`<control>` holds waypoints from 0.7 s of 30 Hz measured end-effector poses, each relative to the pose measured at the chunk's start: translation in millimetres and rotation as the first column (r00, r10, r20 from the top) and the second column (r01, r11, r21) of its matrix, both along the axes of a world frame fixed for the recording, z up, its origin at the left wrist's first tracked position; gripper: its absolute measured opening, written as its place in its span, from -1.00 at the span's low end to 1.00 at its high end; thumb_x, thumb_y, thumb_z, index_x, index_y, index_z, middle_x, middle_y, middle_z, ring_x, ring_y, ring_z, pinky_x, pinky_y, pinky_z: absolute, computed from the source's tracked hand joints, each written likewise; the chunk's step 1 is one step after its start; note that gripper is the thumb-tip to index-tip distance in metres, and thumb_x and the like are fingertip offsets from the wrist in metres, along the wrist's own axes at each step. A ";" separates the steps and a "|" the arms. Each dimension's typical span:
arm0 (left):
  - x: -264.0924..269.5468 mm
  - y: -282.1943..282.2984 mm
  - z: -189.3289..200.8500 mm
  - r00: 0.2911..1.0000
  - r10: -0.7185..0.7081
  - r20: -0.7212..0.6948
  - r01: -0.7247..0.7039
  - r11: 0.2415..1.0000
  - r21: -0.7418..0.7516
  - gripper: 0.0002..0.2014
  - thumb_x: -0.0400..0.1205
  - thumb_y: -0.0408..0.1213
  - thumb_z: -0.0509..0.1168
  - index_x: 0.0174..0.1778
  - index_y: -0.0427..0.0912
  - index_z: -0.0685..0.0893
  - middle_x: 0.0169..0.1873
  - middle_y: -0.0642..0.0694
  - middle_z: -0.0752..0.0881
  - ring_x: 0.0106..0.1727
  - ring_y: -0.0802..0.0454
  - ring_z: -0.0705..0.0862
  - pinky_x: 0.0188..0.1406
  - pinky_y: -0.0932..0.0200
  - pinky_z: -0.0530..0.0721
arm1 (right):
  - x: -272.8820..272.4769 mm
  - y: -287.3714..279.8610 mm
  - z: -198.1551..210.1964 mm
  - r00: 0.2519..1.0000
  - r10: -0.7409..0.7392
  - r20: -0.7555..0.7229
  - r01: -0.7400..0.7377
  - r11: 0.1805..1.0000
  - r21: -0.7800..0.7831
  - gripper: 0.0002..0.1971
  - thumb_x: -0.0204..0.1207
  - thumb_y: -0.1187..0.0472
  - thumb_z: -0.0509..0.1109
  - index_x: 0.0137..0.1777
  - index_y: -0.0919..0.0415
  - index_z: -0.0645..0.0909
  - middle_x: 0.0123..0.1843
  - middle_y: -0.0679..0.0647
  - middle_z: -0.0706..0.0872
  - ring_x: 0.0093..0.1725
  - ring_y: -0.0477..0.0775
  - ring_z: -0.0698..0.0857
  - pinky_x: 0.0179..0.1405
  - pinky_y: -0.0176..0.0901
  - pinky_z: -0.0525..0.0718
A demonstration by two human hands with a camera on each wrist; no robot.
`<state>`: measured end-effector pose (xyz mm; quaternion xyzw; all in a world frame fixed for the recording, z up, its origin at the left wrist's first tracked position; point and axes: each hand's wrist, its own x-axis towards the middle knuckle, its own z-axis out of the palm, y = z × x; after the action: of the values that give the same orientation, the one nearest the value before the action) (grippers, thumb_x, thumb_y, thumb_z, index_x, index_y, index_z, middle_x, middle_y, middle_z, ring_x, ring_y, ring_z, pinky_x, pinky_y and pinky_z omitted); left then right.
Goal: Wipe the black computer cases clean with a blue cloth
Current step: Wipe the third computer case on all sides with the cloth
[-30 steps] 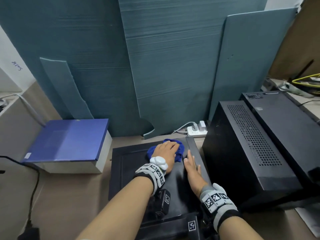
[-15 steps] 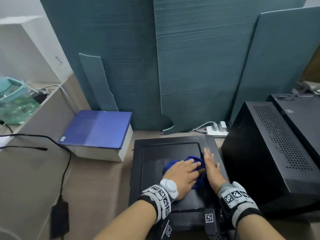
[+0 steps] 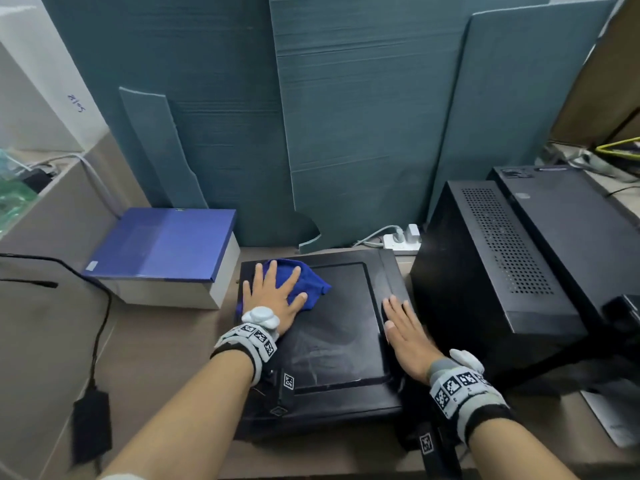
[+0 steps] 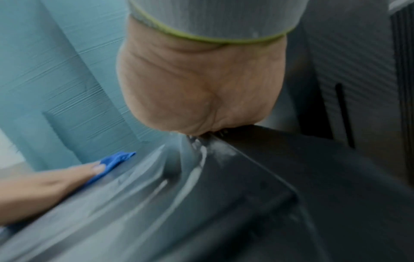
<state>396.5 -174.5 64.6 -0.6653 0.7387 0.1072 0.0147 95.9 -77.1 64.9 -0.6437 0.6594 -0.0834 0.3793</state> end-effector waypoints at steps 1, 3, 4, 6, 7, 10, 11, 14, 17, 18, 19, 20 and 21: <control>-11.2 5.3 0.0 0.999 -0.027 0.016 0.028 1.000 -0.009 -0.35 0.69 0.36 -0.03 0.72 0.42 -0.01 0.79 -0.03 -0.09 0.77 -0.23 -0.20 0.69 -0.38 -0.05 | 0.4 4.6 -1.9 1.000 -0.005 0.010 0.005 1.000 -0.005 -0.45 0.85 -0.01 -0.24 0.81 -0.05 -0.23 0.76 -0.24 -0.39 0.69 -0.19 -0.49 0.71 -0.14 -0.39; -41.0 24.3 2.7 0.985 -0.161 0.054 0.163 0.987 -0.017 -0.35 0.70 0.35 -0.09 0.74 0.37 -0.03 0.79 -0.05 -0.08 0.76 -0.27 -0.18 0.68 -0.39 -0.05 | 4.0 8.6 -1.9 0.999 -0.032 -0.012 0.031 0.999 -0.024 -0.45 0.85 -0.02 -0.27 0.81 -0.02 -0.23 0.77 -0.22 -0.39 0.70 -0.16 -0.48 0.70 -0.15 -0.40; -59.8 37.7 3.4 0.967 -0.246 0.059 0.248 0.969 -0.023 -0.37 0.71 0.34 -0.12 0.74 0.37 -0.04 0.79 -0.05 -0.08 0.76 -0.28 -0.18 0.68 -0.39 -0.04 | 4.7 8.8 -2.1 0.999 -0.047 -0.025 0.047 0.999 -0.029 -0.44 0.85 -0.03 -0.28 0.81 0.00 -0.23 0.77 -0.21 -0.38 0.71 -0.15 -0.48 0.70 -0.16 -0.40; -92.6 70.1 2.3 0.912 -0.407 0.053 0.409 0.912 -0.031 -0.41 0.74 0.28 -0.14 0.73 0.37 -0.02 0.79 -0.05 -0.06 0.77 -0.26 -0.18 0.68 -0.39 -0.05 | 6.5 9.6 -0.2 0.998 -0.055 -0.036 0.053 0.998 -0.035 -0.43 0.85 -0.03 -0.29 0.81 0.04 -0.21 0.78 -0.18 -0.35 0.71 -0.14 -0.47 0.71 -0.15 -0.40; -104.1 85.1 1.4 0.884 -0.465 0.040 0.466 0.885 -0.021 -0.43 0.75 0.25 -0.13 0.73 0.36 0.02 0.79 -0.03 -0.06 0.77 -0.23 -0.19 0.69 -0.38 -0.07 | 6.8 10.3 2.3 0.998 -0.054 -0.040 0.052 0.998 -0.034 -0.43 0.85 -0.02 -0.29 0.82 0.06 -0.19 0.79 -0.16 -0.34 0.72 -0.13 -0.46 0.71 -0.16 -0.40; -99.3 101.4 0.5 0.837 -0.546 0.035 0.547 0.837 -0.021 -0.47 0.79 0.18 -0.11 0.73 0.32 0.11 0.79 -0.03 -0.05 0.78 -0.17 -0.16 0.72 -0.28 -0.06 | 10.8 12.0 7.4 0.997 -0.044 -0.070 0.040 0.998 -0.048 -0.44 0.85 0.02 -0.29 0.82 0.08 -0.18 0.80 -0.11 -0.31 0.72 -0.12 -0.45 0.67 -0.22 -0.44; -86.2 98.5 1.3 0.839 -0.542 0.035 0.543 0.839 -0.033 -0.48 0.80 0.16 -0.11 0.73 0.33 0.08 0.79 -0.04 -0.06 0.78 -0.16 -0.15 0.72 -0.24 -0.04 | 11.7 12.3 8.7 0.995 -0.040 -0.090 0.036 0.998 -0.051 -0.45 0.85 0.03 -0.29 0.81 0.09 -0.19 0.80 -0.10 -0.32 0.71 -0.13 -0.45 0.64 -0.25 -0.47; -26.1 87.3 2.3 0.928 -0.370 0.046 0.372 0.926 -0.057 -0.47 0.82 0.10 -0.09 0.75 0.30 0.01 0.79 -0.04 -0.09 0.78 -0.19 -0.13 0.72 -0.17 0.01 | 13.7 14.0 10.0 0.991 -0.028 -0.134 0.024 0.999 -0.036 -0.45 0.86 0.05 -0.29 0.81 0.08 -0.23 0.80 -0.09 -0.33 0.70 -0.13 -0.45 0.61 -0.26 -0.50; 40.9 76.1 -5.1 0.994 -0.104 0.011 0.105 0.993 -0.053 -0.46 0.82 0.09 -0.08 0.77 0.26 0.02 0.79 -0.08 -0.07 0.78 -0.21 -0.09 0.72 -0.13 0.08 | 12.8 20.7 10.1 0.988 -0.024 -0.153 0.019 0.999 -0.034 -0.45 0.84 -0.01 -0.30 0.80 0.01 -0.27 0.78 -0.12 -0.38 0.73 -0.05 -0.47 0.64 -0.18 -0.49; 58.2 76.1 -10.2 0.999 -0.027 -0.036 0.026 0.999 -0.043 -0.45 0.81 0.11 -0.09 0.77 0.25 0.04 0.79 -0.11 -0.06 0.78 -0.22 -0.07 0.72 -0.12 0.09 | 11.8 24.7 9.9 0.989 -0.020 -0.148 0.016 1.000 -0.026 -0.45 0.84 -0.01 -0.30 0.79 0.00 -0.27 0.77 -0.14 -0.39 0.72 -0.05 -0.48 0.63 -0.18 -0.49; 70.6 78.8 -15.8 0.994 0.038 -0.101 -0.041 0.999 -0.029 -0.42 0.78 0.13 -0.10 0.77 0.22 0.07 0.78 -0.13 -0.05 0.78 -0.23 -0.06 0.72 -0.10 0.09 | 11.1 28.7 10.4 0.991 -0.022 -0.134 0.019 1.000 -0.025 -0.45 0.84 -0.02 -0.30 0.80 -0.01 -0.27 0.77 -0.15 -0.40 0.72 -0.06 -0.49 0.63 -0.17 -0.49; 77.3 85.2 -20.2 0.982 0.092 -0.167 -0.095 0.995 -0.011 -0.39 0.75 0.15 -0.12 0.77 0.18 0.10 0.78 -0.15 -0.05 0.78 -0.24 -0.06 0.72 -0.07 0.06 | 10.1 33.4 9.6 0.993 -0.025 -0.113 0.022 0.999 -0.029 -0.44 0.84 -0.03 -0.30 0.80 -0.02 -0.27 0.77 -0.16 -0.40 0.71 -0.08 -0.49 0.63 -0.17 -0.48; 77.4 93.0 -23.6 0.967 0.126 -0.219 -0.130 0.991 -0.004 -0.36 0.72 0.17 -0.16 0.77 0.15 0.11 0.78 -0.14 -0.06 0.78 -0.24 -0.06 0.73 -0.05 0.04 | 9.3 36.9 8.8 0.995 -0.023 -0.096 0.020 0.999 -0.031 -0.44 0.84 -0.04 -0.29 0.80 -0.02 -0.26 0.77 -0.17 -0.39 0.71 -0.10 -0.49 0.64 -0.17 -0.47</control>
<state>473.9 -81.5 41.0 -0.6960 0.6921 0.1737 -0.0797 105.2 -40.2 73.6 -0.6453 0.6826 -0.0661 0.3365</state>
